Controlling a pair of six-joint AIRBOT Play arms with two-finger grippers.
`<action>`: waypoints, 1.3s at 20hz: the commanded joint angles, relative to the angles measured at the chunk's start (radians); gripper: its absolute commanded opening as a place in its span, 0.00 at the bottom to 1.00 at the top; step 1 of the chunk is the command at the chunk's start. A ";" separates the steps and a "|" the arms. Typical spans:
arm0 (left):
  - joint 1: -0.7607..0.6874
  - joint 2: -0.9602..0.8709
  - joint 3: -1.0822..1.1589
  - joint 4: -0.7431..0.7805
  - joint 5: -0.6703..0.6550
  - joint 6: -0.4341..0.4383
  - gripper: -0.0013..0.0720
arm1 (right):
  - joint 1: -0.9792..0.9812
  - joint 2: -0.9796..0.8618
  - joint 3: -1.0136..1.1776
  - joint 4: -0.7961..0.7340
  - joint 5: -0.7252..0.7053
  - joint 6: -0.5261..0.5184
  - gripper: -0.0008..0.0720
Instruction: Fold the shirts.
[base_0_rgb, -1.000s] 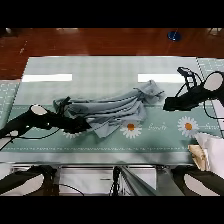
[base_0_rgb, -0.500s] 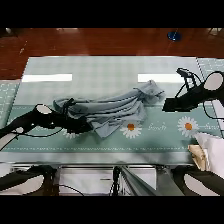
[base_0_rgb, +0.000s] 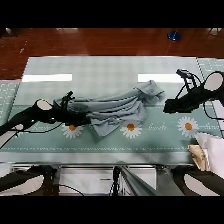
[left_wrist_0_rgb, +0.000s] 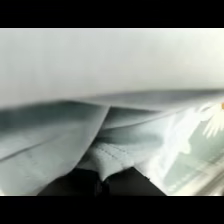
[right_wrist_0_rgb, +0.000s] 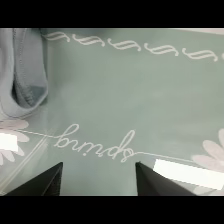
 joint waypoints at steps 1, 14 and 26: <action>0.001 0.060 0.039 -0.029 -0.059 0.013 0.04 | 0.001 0.001 0.000 -0.019 0.004 -0.004 0.74; 0.002 0.287 0.079 -0.025 -0.120 0.020 0.04 | 0.002 -0.140 0.000 0.313 -0.077 -0.150 0.85; 0.002 0.284 0.079 -0.025 -0.077 0.046 0.04 | 0.002 -0.323 0.000 0.470 -0.127 -0.170 0.84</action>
